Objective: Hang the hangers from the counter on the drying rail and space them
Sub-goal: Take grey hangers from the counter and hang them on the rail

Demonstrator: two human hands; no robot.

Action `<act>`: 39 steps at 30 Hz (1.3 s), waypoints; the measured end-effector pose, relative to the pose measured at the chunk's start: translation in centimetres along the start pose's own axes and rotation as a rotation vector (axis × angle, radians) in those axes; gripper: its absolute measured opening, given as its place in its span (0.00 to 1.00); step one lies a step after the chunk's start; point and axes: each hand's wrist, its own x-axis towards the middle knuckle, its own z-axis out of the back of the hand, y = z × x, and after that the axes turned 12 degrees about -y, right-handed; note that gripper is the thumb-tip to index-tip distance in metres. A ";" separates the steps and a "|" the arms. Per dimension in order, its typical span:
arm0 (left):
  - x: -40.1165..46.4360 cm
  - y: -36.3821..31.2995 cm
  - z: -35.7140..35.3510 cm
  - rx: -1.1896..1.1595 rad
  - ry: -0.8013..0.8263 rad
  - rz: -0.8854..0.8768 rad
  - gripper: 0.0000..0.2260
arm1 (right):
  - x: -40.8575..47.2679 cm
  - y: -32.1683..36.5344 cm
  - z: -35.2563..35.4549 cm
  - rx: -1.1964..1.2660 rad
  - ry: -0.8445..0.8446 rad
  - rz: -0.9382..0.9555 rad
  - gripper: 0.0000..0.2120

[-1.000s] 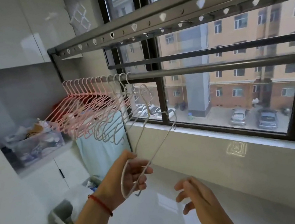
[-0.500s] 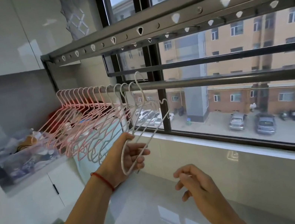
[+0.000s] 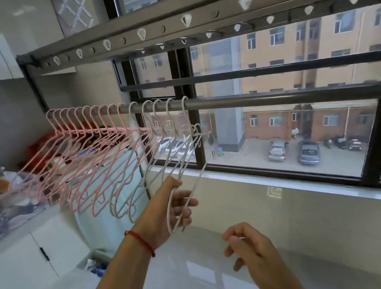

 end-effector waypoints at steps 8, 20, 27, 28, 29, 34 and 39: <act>0.5 2.6 1.0 0.031 -0.042 -0.088 0.30 | -0.9 -0.9 -0.2 -0.038 -0.009 -0.002 0.07; -4.1 19.1 -0.6 -0.034 -0.026 0.361 0.29 | -6.3 -4.7 5.3 -0.063 -0.247 -0.164 0.07; -10.6 20.8 -11.8 0.246 0.115 -0.055 0.17 | -11.1 -5.5 14.4 -0.029 -0.408 -0.231 0.07; -11.6 21.2 -13.9 0.285 0.143 -0.115 0.15 | -11.9 -5.4 16.5 -0.024 -0.428 -0.235 0.07; -12.8 21.6 -16.1 0.317 0.171 -0.166 0.14 | -12.6 -5.3 18.9 -0.022 -0.453 -0.242 0.07; -19.3 25.5 -29.3 0.407 0.353 -0.249 0.10 | -18.0 -4.3 33.7 -0.047 -0.675 -0.231 0.05; -27.8 30.0 -43.4 0.485 0.630 -0.268 0.09 | -25.6 -3.1 48.5 -0.090 -0.982 -0.250 0.06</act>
